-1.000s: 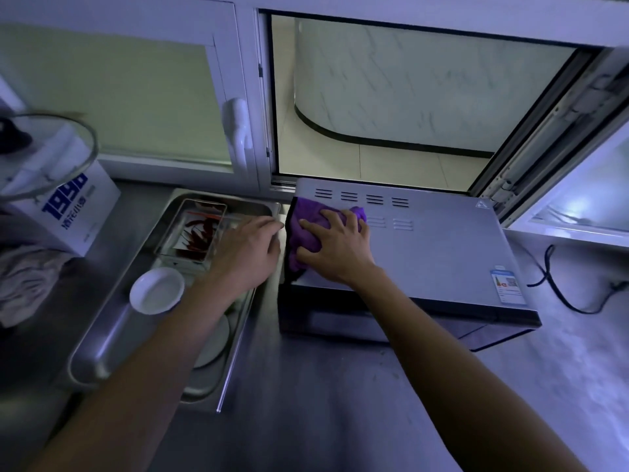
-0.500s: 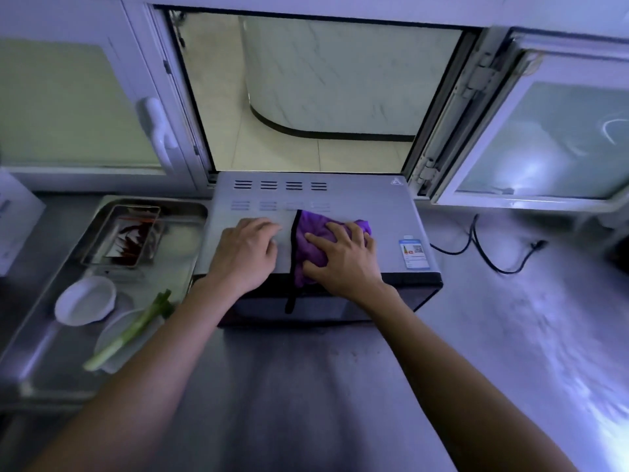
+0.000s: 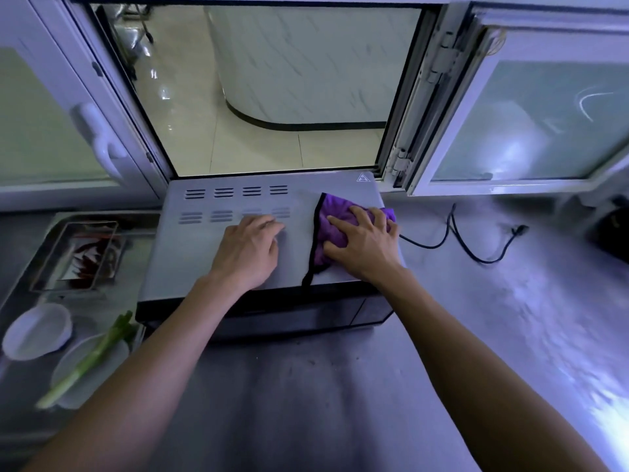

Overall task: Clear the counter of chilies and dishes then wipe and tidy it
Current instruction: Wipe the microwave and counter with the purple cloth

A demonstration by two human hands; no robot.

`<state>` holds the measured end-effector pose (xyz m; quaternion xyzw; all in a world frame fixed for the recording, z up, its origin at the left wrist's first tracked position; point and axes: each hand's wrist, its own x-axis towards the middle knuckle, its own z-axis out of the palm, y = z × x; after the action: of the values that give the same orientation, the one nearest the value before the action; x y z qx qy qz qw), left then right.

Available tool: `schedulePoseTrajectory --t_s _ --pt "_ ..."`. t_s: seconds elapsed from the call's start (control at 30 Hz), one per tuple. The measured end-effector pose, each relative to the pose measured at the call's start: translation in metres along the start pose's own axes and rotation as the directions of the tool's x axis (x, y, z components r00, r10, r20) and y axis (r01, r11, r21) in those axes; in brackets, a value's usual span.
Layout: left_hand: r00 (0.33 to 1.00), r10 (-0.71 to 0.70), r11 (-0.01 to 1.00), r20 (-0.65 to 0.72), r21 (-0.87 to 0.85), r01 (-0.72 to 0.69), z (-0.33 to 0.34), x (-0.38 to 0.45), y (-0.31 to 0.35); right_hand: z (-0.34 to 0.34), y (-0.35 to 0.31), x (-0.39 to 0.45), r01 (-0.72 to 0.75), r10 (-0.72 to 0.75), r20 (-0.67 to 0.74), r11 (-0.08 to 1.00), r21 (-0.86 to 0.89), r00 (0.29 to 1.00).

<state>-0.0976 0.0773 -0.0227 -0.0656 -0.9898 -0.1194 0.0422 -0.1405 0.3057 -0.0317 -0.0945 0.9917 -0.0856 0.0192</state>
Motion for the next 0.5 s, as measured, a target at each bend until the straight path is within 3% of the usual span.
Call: schedulePoseTrajectory --t_s 0.5 --pt "0.998 0.003 1.000 -0.061 -0.021 -0.005 0.006 0.065 -0.024 0.003 -0.020 0.101 0.005 -0.005 -0.017 1.000 0.002 1.000"
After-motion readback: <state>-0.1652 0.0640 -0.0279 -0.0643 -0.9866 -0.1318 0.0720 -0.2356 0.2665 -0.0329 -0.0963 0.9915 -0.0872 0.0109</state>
